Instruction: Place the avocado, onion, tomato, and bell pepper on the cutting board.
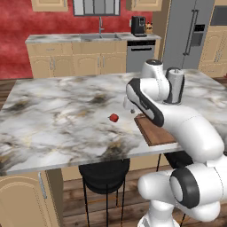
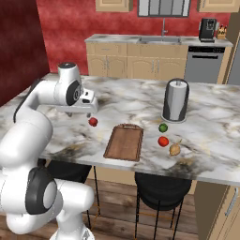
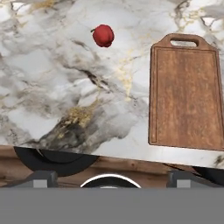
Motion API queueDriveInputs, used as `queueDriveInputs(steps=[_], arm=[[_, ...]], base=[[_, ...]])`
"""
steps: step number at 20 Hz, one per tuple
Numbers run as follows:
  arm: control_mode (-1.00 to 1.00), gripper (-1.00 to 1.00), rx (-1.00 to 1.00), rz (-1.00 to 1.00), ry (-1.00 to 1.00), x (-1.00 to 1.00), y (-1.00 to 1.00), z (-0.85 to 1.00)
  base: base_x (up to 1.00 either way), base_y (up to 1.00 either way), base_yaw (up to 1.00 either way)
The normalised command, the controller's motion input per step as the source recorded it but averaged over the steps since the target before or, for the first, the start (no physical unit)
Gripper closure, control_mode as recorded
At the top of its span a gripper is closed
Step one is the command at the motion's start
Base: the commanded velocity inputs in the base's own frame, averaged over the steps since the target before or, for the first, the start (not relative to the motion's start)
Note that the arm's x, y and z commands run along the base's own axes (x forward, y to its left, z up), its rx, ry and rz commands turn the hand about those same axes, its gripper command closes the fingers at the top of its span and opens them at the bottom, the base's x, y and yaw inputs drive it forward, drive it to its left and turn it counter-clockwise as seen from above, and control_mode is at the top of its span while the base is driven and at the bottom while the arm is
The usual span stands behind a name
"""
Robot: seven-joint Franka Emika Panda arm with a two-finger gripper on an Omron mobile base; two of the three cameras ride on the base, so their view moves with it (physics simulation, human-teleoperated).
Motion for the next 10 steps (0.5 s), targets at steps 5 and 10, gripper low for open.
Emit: queueDriveInputs(steps=[5,10], arm=[[-1.00,-1.00,0.00,0.00,0.00,0.23,0.23,-0.26],[-1.00,-1.00,0.00,0.00,-0.02,0.36,0.09,-0.19]], base=[[0.00,0.00,0.00],[0.00,0.00,0.00]])
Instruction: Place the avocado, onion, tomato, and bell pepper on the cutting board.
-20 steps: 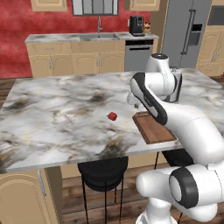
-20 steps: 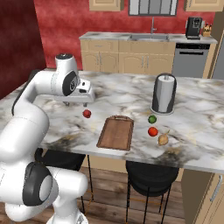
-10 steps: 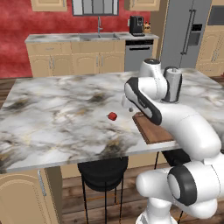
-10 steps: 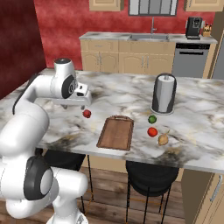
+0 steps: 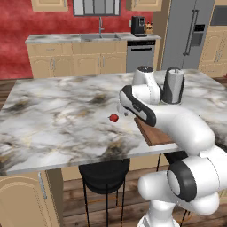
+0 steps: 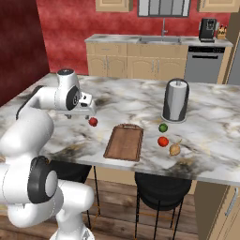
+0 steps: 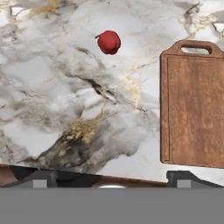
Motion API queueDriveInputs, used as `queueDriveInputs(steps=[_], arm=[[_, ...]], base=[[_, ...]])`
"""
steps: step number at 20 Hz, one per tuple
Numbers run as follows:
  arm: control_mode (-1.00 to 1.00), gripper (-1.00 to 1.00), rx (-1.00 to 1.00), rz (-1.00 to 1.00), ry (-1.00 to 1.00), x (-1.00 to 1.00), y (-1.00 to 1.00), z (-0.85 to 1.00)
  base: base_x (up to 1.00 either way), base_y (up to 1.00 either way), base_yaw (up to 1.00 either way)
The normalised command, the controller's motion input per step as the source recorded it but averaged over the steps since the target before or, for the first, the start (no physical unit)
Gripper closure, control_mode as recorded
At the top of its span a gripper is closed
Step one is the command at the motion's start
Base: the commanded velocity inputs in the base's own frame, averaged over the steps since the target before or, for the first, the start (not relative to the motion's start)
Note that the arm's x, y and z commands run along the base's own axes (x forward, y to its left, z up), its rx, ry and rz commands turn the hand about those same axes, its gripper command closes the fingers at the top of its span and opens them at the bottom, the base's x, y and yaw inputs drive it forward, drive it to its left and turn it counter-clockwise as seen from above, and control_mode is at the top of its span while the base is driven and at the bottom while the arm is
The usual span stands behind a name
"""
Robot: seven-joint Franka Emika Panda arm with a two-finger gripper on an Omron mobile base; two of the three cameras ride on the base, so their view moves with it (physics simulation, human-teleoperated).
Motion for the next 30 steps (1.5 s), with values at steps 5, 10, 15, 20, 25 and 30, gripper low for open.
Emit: queueDriveInputs(steps=[5,10,15,20,25,30], arm=[[-1.00,-1.00,0.00,0.00,-0.02,0.38,0.02,-0.23],[-1.00,-1.00,0.00,0.00,-0.02,0.35,0.06,-0.22],[-1.00,-1.00,0.00,0.00,-0.02,0.34,0.09,-0.20],[-1.00,-1.00,0.00,0.00,0.00,0.38,0.09,-0.27],[-1.00,-1.00,0.00,0.00,0.00,0.40,0.03,-0.27],[-1.00,-1.00,-0.01,0.00,0.00,0.40,0.00,-0.24]], base=[[0.00,0.00,0.00],[0.00,0.00,0.00],[0.00,0.00,0.00],[0.00,0.00,0.00],[0.00,0.00,0.00],[0.00,0.00,0.00]])
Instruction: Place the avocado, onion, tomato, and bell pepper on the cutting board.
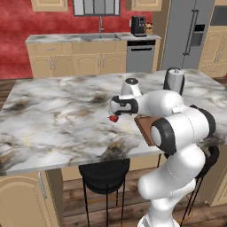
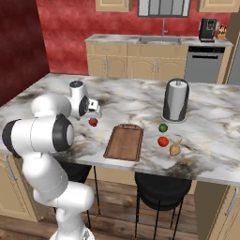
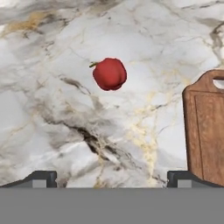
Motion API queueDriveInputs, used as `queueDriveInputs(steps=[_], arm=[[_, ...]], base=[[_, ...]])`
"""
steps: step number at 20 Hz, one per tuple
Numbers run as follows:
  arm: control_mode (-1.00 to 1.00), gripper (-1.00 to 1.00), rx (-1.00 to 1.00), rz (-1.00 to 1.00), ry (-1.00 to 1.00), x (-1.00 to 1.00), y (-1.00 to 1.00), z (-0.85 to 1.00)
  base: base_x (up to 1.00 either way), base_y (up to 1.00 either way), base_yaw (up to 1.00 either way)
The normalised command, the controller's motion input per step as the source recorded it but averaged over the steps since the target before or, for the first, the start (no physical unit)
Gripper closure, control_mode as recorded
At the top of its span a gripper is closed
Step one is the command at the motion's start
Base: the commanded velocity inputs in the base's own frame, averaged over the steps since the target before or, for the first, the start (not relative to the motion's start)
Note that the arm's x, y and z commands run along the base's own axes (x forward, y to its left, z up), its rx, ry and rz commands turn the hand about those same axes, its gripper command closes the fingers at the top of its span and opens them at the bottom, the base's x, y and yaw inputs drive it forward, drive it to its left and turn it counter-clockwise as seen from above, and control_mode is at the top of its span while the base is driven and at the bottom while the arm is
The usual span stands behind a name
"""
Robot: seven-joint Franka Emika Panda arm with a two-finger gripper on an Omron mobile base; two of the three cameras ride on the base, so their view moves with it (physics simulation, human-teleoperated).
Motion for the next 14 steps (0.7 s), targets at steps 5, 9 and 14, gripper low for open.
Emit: queueDriveInputs(steps=[5,9,14], arm=[[-1.00,-1.00,-0.01,0.00,-0.01,0.40,0.02,-0.23],[-1.00,-1.00,-0.01,0.00,0.00,0.40,0.09,-0.23],[-1.00,-1.00,-0.01,0.00,0.00,0.40,0.09,-0.22]], base=[[0.00,0.00,0.00],[0.00,0.00,0.00],[0.00,0.00,0.00]])
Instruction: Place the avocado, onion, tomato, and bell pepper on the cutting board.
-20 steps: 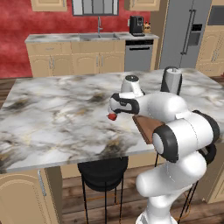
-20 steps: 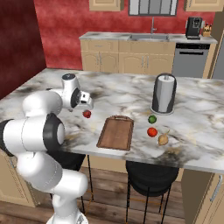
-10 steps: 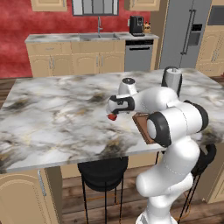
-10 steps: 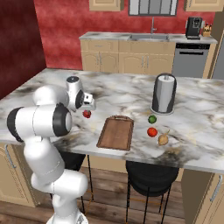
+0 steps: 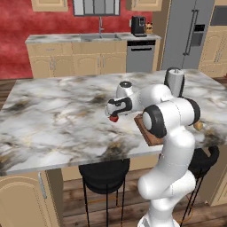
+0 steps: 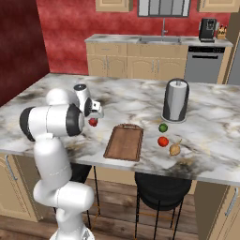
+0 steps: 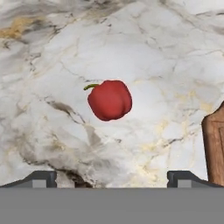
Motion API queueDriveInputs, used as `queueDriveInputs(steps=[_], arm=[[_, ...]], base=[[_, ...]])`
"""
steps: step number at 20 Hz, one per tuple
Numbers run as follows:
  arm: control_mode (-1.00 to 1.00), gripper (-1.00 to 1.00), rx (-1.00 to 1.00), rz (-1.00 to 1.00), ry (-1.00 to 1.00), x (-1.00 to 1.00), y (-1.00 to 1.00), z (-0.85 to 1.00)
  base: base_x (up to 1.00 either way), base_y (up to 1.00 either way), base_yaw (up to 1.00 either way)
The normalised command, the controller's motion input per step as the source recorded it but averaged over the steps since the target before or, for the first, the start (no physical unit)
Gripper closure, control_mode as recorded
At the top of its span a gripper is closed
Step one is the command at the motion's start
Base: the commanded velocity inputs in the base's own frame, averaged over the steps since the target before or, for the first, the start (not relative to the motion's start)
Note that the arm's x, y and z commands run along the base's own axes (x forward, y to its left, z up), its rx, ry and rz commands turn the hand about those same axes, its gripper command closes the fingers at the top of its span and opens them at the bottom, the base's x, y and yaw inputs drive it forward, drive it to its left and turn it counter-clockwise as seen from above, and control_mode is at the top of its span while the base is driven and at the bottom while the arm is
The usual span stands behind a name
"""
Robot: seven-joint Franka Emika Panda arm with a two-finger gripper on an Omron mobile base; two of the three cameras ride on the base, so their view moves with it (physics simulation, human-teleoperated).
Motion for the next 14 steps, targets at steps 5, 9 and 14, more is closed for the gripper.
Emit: queueDriveInputs(steps=[5,9,14], arm=[[-1.00,-1.00,-0.01,0.00,0.00,0.39,0.04,-0.21],[-1.00,-1.00,-0.02,0.00,0.00,0.34,0.00,-0.19],[-1.00,-1.00,-0.01,0.00,0.00,0.30,0.00,-0.19]], base=[[0.00,0.00,0.00],[0.00,0.00,0.00],[0.00,0.00,0.00]])
